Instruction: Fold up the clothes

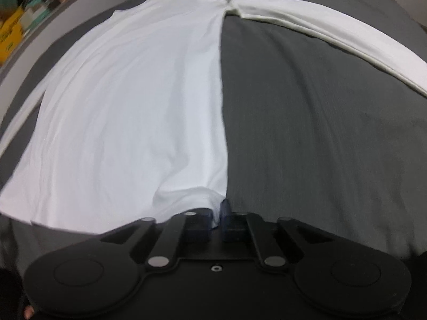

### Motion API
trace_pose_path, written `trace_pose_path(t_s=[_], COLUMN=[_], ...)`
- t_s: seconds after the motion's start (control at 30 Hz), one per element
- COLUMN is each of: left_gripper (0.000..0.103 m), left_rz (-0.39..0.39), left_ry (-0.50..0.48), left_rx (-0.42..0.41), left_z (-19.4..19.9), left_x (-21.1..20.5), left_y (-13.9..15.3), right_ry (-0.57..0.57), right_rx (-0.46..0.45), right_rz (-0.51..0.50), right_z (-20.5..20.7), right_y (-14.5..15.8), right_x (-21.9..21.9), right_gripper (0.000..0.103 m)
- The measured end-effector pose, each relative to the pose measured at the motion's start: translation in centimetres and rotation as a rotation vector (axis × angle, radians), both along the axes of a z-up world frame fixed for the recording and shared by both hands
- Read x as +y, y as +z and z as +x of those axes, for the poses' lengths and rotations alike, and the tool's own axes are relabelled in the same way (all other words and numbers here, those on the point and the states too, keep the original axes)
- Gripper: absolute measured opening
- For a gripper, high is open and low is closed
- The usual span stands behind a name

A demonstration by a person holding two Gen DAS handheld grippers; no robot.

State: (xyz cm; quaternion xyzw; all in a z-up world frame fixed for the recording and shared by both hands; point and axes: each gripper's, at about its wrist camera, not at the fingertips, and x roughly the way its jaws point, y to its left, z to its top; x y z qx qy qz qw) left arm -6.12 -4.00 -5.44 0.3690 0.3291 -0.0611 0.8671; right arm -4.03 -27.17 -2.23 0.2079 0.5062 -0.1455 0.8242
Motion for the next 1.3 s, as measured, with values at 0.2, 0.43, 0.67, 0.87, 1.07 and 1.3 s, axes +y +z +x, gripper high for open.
trace_pose_path(t_s=[0.2,0.43,0.67,0.87,1.07,1.3], left_gripper=[0.002,0.002,0.002,0.002,0.002,0.002], left_rz=[-0.055,-0.055,-0.074,-0.046,-0.060,-0.036], left_ry=[0.012,0.003,0.004,-0.070,-0.114,-0.157], left_rx=[-0.082,-0.236,-0.234,0.031,0.144,0.118], left_z=[-0.7,-2.0,-1.5,-0.2,0.5,0.1], left_x=[0.8,1.0,2.2,1.7,0.9,0.5], left_y=[1.2,2.7,4.3,1.1,0.0,-0.4], right_ry=[0.174,0.371,0.396,0.538,0.607,0.867], right_rx=[-0.129,-0.108,-0.064,0.236,0.180,-0.235], right_rz=[-0.404,-0.670,-0.610,-0.514,-0.300,-0.365], right_z=[-1.4,-4.5,-4.4,-1.9,-0.4,11.2], right_y=[4.5,6.5,6.0,0.7,4.4,12.8], right_x=[2.1,4.4,4.7,4.6,6.2,16.4], right_gripper=[0.004,0.004,0.004,0.007,0.034,0.059])
